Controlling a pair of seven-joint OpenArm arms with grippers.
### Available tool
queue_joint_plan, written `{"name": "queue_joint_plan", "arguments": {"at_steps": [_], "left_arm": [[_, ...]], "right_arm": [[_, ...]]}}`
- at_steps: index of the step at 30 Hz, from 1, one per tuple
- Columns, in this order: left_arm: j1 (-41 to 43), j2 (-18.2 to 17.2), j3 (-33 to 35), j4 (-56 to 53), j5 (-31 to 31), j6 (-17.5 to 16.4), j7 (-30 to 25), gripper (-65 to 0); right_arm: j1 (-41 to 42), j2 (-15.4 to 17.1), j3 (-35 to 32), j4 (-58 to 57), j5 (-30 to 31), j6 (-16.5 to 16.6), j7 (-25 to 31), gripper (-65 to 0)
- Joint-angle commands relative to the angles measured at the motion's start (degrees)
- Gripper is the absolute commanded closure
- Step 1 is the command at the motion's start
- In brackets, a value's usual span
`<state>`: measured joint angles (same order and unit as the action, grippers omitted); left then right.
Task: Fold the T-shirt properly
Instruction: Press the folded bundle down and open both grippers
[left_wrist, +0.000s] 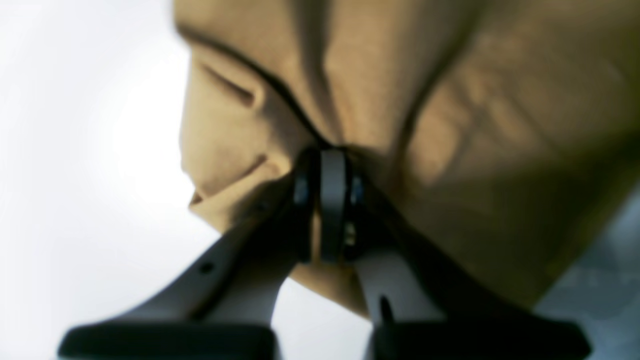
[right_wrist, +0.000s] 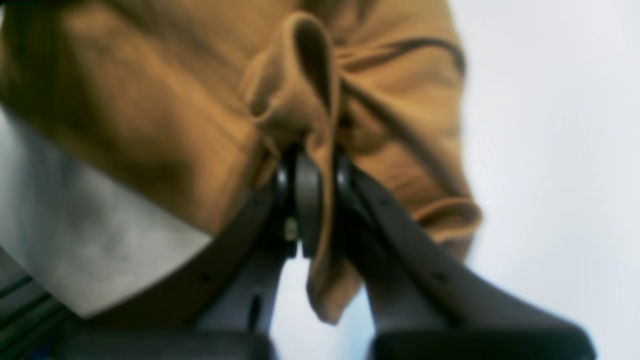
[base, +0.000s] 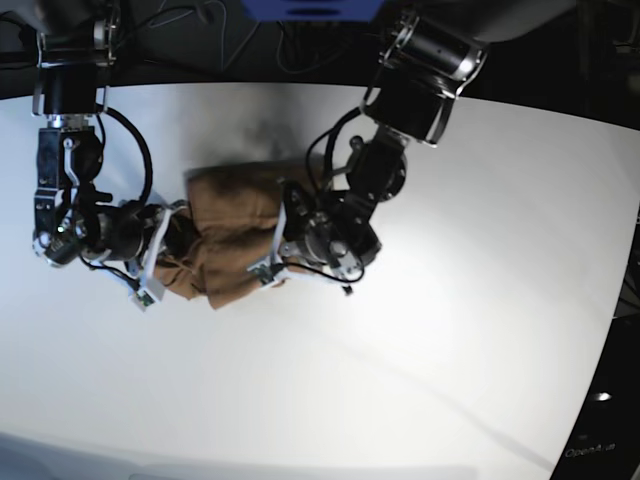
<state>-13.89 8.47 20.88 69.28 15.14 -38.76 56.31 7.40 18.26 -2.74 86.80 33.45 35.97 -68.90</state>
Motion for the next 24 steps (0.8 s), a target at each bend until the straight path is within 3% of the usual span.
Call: {"name": "queue_joint_plan", "arguments": {"at_steps": [1,10,18,24], "left_arm": [[0.1,0.5,0.3,1.0,-0.9,-1.2,1.8,-4.1],[0.1,0.5,-0.1,8.7,-0.9,-1.2,2.1,-4.1],[0.2,-3.0,-0.3,16.5,-0.9,-1.2,2.1,-4.1],[0.7,-6.6,-0.4,25.6,-0.9,-1.2,9.7,-4.1]], "right_arm": [[1.1,0.7,0.2,1.1,1.0,0.3,1.2,-0.7],[1.1,0.7,0.2,1.1,1.0,0.3,1.2,-0.7],[1.1,0.7,0.2,1.1,1.0,0.3,1.3,-0.7],[1.0,0.6,0.2,4.2,1.0,0.0,1.1,-0.7]]}}
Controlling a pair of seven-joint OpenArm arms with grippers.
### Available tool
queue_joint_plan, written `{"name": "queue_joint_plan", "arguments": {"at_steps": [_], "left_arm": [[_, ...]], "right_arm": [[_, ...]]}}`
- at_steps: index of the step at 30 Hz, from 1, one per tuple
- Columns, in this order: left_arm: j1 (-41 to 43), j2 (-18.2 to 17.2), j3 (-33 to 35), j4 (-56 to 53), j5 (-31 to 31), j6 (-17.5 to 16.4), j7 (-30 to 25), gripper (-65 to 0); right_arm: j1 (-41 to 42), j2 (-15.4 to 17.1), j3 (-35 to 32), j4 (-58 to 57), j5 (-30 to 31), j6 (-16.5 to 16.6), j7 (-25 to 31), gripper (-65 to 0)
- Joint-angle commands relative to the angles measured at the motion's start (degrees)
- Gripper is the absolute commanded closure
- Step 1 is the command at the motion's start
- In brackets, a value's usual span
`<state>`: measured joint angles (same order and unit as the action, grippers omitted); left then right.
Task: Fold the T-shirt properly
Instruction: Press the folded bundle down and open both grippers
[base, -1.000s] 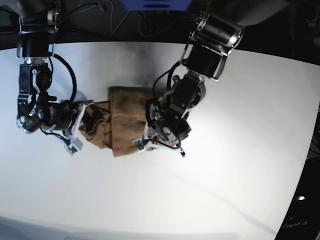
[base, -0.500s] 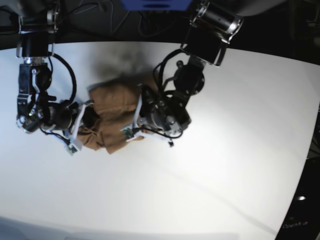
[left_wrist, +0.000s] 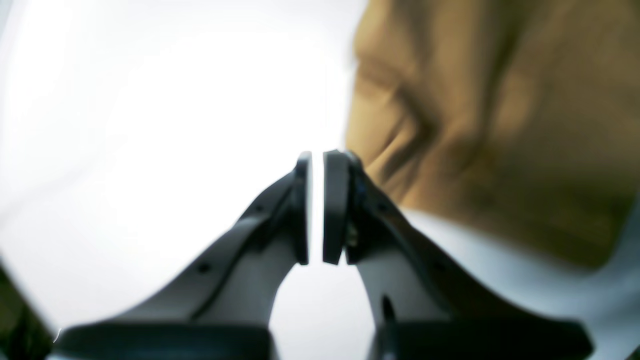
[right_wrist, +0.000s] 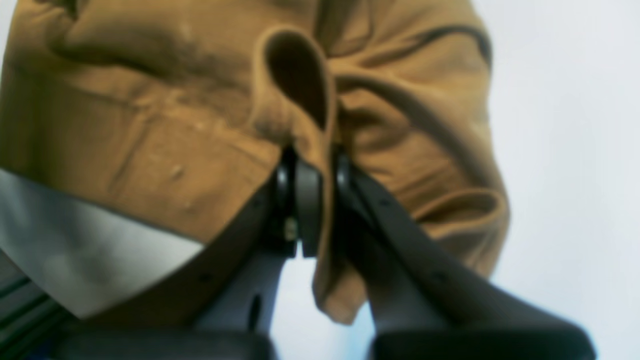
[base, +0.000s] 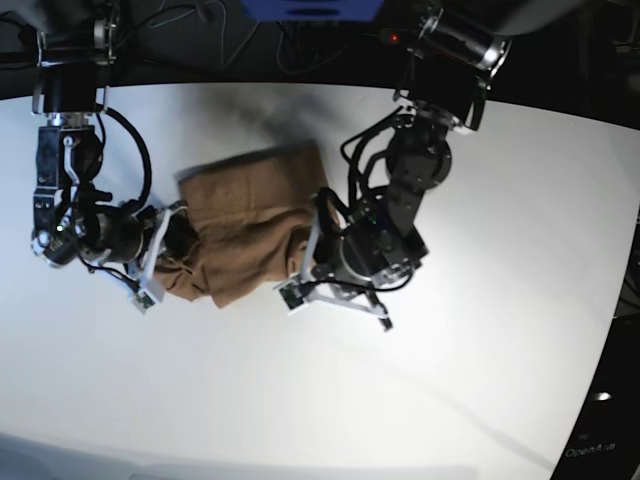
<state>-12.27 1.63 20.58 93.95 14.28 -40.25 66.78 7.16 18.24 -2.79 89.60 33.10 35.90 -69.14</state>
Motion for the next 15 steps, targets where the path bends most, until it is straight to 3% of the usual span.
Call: {"name": "queue_joint_plan", "arguments": {"at_steps": [1,5,9,15], "left_arm": [[-0.5,-0.6,-0.1,2.0,-0.1,0.2,0.9,-4.1],[3.2,-5.4,-0.1,5.2,-0.1,0.2,4.8,-4.1],[8.4,-11.1,-0.7,8.1,-0.3,0.2,5.0,-4.1],[16.2,-15.7,-9.9,13.1,-0.3,0.2,4.7,-4.1]], "right_arm": [[1.1,0.3,0.3,2.6,1.3,0.1,1.1,-0.7],[0.4,0.0,0.3,6.7,1.2,-3.1,0.8,-0.7],[-0.8,-0.2,0.2,9.2,1.2,-3.2,0.8,-0.7],[-3.9,-3.7,-0.1,12.9,1.1,-3.2,0.8,-0.7]]}}
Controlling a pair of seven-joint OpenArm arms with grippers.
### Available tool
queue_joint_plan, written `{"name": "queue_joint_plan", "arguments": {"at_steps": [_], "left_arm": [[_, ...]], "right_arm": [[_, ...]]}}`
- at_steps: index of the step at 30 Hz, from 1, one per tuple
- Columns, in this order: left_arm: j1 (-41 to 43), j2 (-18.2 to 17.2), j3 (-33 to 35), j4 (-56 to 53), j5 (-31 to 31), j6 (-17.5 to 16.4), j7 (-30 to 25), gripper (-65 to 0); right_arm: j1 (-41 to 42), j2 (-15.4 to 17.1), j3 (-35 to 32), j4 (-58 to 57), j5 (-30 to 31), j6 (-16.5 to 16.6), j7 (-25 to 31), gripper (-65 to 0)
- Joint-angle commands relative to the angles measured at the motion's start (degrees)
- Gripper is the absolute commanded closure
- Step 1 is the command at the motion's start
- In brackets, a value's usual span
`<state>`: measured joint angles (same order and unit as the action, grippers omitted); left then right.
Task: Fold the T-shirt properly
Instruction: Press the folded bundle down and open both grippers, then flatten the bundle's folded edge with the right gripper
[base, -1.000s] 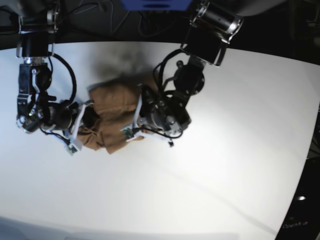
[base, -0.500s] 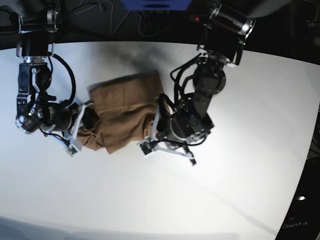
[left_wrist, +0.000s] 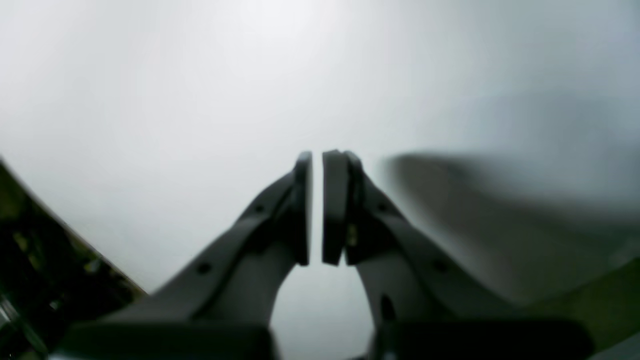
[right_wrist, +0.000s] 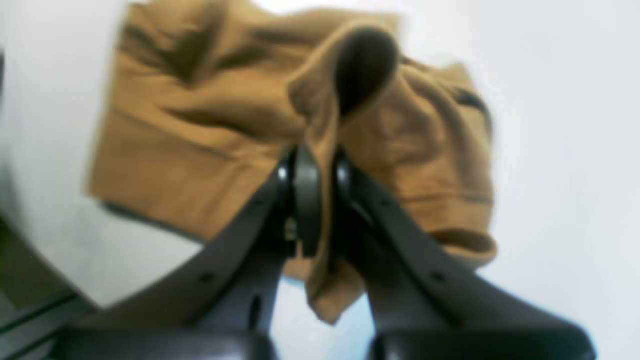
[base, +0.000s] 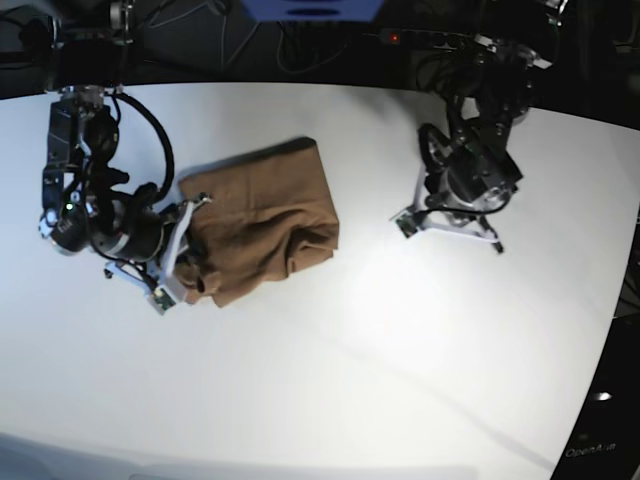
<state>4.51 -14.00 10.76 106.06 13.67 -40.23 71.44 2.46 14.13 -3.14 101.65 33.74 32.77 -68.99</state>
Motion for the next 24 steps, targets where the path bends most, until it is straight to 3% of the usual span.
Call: {"name": "queue_joint_plan", "arguments": {"at_steps": [1,9,16,24], "left_arm": [[0.1,-0.6,-1.3,1.5,0.3,0.2,0.1,-4.1],[5.1,-2.4,-8.0,3.4,0.3,0.2,0.1,-4.1],[7.3,-2.1,-8.3,3.4,0.3,0.2,0.0,-4.1],[7.7,-2.3,-8.3,3.4,0.3,0.2,0.0,-4.1]], "right_arm": [[0.4,-0.4,0.3,1.0,0.4,-0.1,0.6,-0.7],[-1.3,-7.3,-1.2,1.3,0.3,-0.1,0.6,-0.9],[-0.9,-12.4,-2.8,0.9,0.2,-0.2,0.7,-1.3],[-2.5,-14.2,-2.8,0.9,0.2,-0.2,1.2,-1.3]]}}
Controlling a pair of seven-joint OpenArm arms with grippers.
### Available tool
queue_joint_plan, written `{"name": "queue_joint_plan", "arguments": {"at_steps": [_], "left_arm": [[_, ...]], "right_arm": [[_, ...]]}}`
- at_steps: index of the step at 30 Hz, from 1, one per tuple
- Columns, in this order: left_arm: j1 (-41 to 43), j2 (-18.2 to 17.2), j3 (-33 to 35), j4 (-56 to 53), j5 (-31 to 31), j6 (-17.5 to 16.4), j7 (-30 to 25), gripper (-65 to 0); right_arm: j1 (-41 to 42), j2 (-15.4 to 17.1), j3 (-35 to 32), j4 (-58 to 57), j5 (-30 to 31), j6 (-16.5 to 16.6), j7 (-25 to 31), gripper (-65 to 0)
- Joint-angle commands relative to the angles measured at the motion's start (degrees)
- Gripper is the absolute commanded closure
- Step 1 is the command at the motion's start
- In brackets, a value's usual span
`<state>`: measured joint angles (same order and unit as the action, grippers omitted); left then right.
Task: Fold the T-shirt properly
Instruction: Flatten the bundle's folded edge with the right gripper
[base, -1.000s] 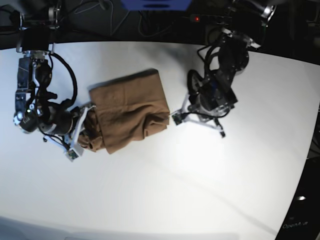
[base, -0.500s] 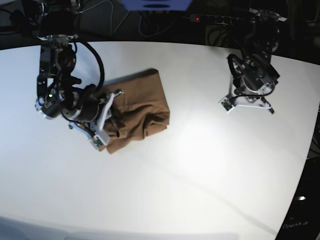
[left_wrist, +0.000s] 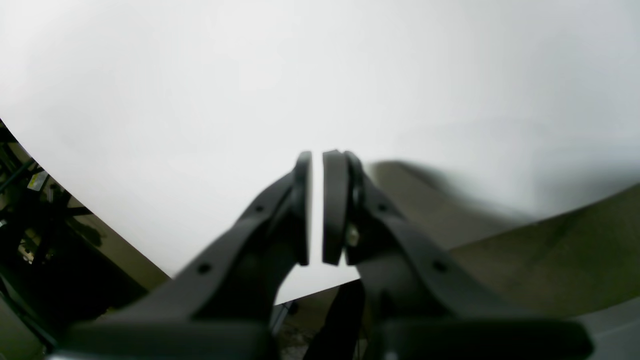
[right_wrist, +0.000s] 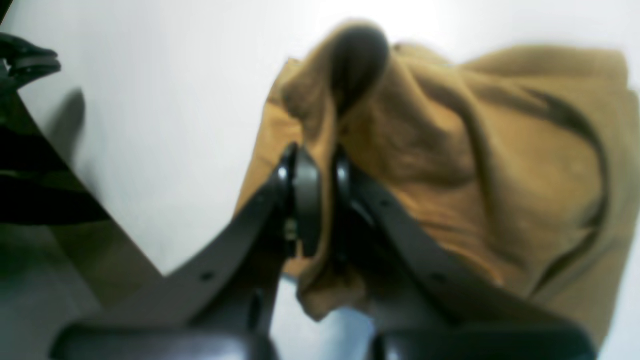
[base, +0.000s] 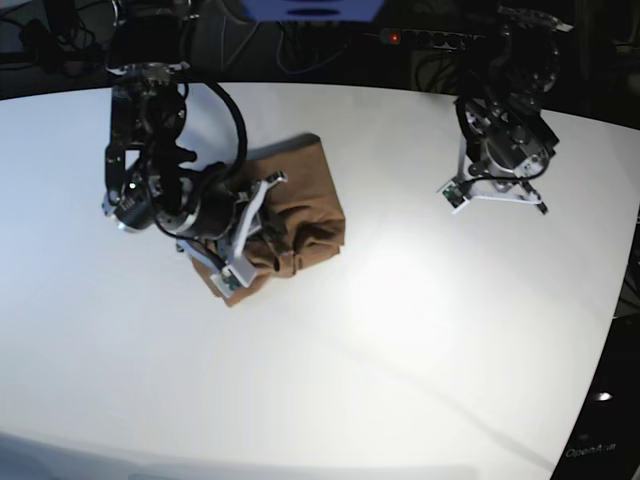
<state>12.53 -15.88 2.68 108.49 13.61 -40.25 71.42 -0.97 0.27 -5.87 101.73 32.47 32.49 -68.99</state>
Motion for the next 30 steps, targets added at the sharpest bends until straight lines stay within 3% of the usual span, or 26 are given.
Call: {"name": "queue_joint_plan", "arguments": {"at_steps": [1,8,11,15,19,21,28,30], "left_arm": [[-0.4,-0.4,-0.3,1.0,0.3,0.2,0.0,-4.1],[-0.5,-0.2,0.0,1.0,0.3,0.2,0.0,-4.1],[-0.5,-0.2,0.0,0.9,0.3,0.2,-0.1,-4.1],[-0.6,-0.2,0.0,0.7,0.3,0.2,-0.1,-4.1],[-0.6,0.0,0.0,0.7,0.2,0.2,-0.1,-4.1],[-0.5,0.0,0.0,0.6,0.2,0.2,-0.1,-4.1],[-0.4,0.0,0.0,0.5,0.2,0.2,-0.1,-4.1],[-0.4,0.1,0.1,0.5,0.2,0.2,-0.1,-4.1]], "right_arm": [[0.8,-0.9,-0.1,0.7,1.5,0.1,1.2,-1.3],[-0.5,-3.4,-0.7,-3.9,1.9,0.2,1.3,-2.6],[-0.5,-4.0,-0.7,-5.5,1.9,0.3,1.3,-11.5],[-0.5,-5.6,-0.7,-5.6,2.0,0.5,1.3,-30.2],[0.0,-6.6,-0.8,-5.7,4.7,4.6,1.2,-39.0],[1.5,-6.6,-1.9,-5.8,5.6,7.5,0.6,-41.2],[4.2,-5.0,-4.0,-5.7,5.5,7.5,-0.1,-40.6],[6.0,-2.5,-4.2,-5.8,5.3,7.5,-0.2,-40.0]]}}
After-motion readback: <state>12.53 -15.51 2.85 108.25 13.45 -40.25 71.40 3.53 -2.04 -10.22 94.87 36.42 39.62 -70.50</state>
